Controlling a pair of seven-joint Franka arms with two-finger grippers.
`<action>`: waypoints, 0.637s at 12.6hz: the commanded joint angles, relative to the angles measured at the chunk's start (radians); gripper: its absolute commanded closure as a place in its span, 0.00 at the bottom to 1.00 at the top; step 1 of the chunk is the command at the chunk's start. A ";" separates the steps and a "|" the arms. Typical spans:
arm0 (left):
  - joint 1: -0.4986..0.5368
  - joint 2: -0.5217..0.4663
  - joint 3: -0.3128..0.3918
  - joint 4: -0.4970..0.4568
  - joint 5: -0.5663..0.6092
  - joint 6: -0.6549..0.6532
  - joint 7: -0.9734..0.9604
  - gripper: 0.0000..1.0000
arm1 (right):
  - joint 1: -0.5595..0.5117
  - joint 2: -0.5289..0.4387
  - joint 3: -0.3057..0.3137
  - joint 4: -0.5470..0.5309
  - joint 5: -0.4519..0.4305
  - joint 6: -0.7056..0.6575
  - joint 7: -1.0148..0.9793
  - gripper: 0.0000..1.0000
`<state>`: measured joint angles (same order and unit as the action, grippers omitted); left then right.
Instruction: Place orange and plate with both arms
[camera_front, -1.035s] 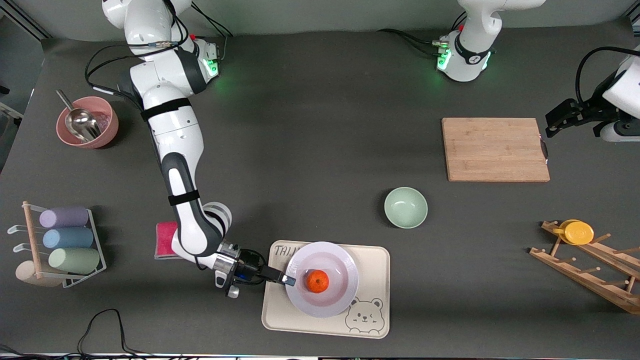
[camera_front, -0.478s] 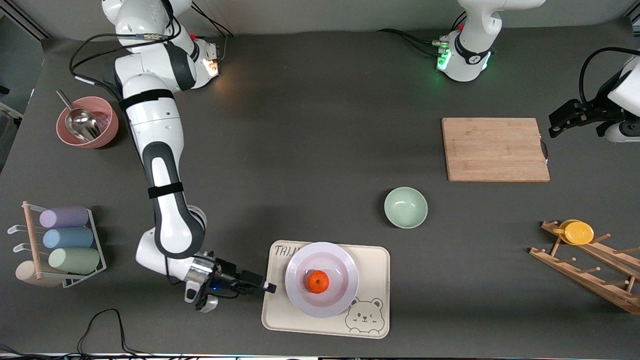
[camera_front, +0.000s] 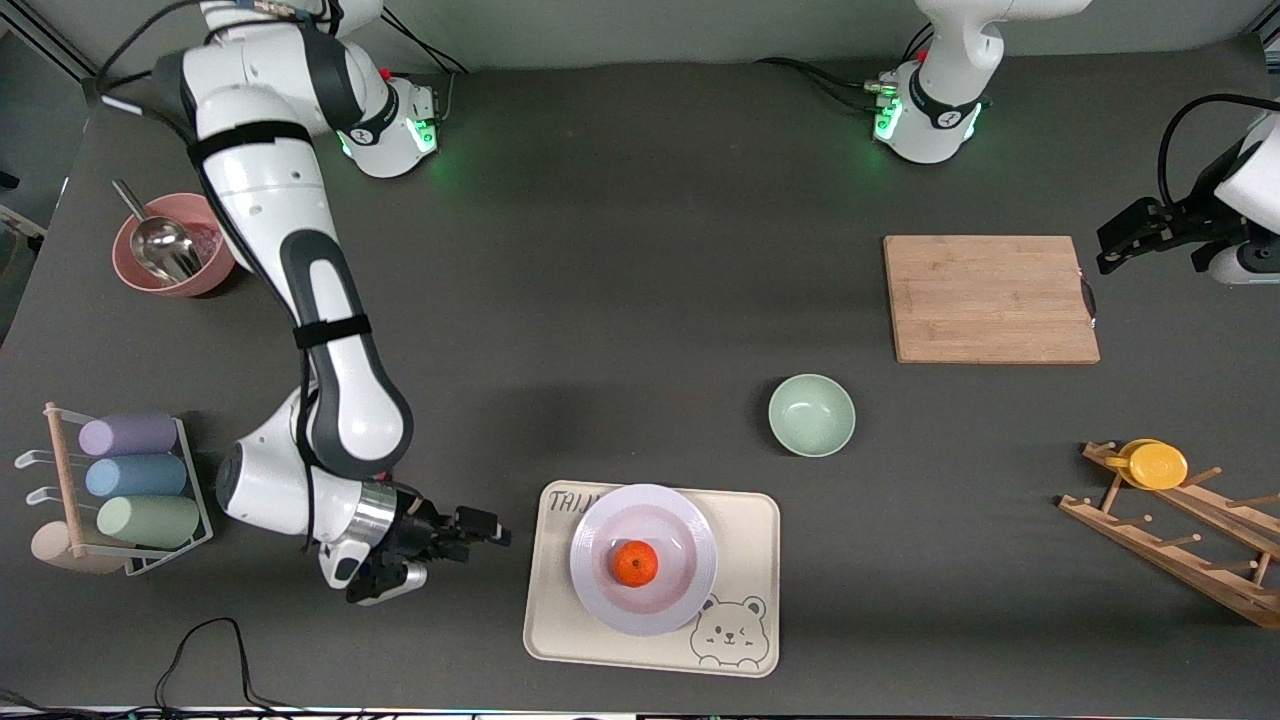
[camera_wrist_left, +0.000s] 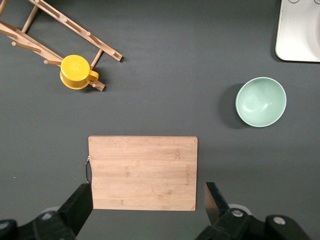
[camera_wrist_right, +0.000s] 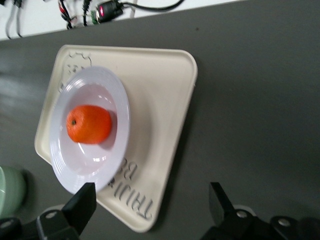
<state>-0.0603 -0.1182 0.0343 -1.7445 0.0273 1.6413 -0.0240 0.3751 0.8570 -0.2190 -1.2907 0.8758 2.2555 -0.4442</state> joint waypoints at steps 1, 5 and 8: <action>0.003 -0.003 0.001 0.003 -0.001 0.001 -0.005 0.00 | 0.108 -0.240 -0.080 -0.275 -0.202 0.006 0.102 0.00; 0.004 -0.001 0.003 0.007 0.013 0.000 -0.001 0.00 | 0.145 -0.452 -0.121 -0.427 -0.436 -0.110 0.224 0.00; 0.017 0.005 0.003 0.007 0.008 0.006 0.001 0.00 | 0.148 -0.577 -0.135 -0.430 -0.633 -0.293 0.382 0.00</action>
<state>-0.0566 -0.1170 0.0385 -1.7446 0.0297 1.6437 -0.0239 0.5070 0.3878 -0.3495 -1.6629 0.3469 2.0272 -0.1620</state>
